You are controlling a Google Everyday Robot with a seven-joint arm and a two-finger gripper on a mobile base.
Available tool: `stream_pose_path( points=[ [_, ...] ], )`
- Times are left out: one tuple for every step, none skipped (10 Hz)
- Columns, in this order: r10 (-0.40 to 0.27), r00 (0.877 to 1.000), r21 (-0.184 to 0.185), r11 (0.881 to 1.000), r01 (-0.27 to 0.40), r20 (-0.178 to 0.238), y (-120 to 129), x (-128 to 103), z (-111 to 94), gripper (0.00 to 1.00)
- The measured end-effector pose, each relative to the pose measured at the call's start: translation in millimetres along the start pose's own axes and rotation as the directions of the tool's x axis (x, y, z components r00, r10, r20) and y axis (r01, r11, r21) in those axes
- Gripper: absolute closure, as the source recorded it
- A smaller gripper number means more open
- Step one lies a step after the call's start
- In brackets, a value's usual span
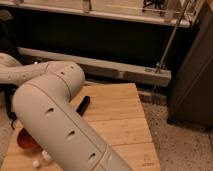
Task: Place the pepper in the ceramic cup
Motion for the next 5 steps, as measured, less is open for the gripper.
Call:
stream_pose_path(
  points=[
    [-0.005, 1.000, 0.005, 1.000, 0.005, 0.004, 2.0, -0.1, 3.2, 1.00],
    [-0.014, 1.000, 0.013, 1.000, 0.013, 0.014, 2.7, 0.8, 7.0, 1.00],
    [-0.022, 0.999, 0.022, 1.000, 0.021, 0.029, 2.8, 0.9, 10.2, 1.00],
    [-0.029, 0.998, 0.031, 0.999, 0.028, 0.047, 2.8, 0.5, 12.6, 1.00],
    [-0.037, 0.997, 0.039, 0.999, 0.034, 0.063, 3.0, 1.2, 14.0, 1.00]
  ],
)
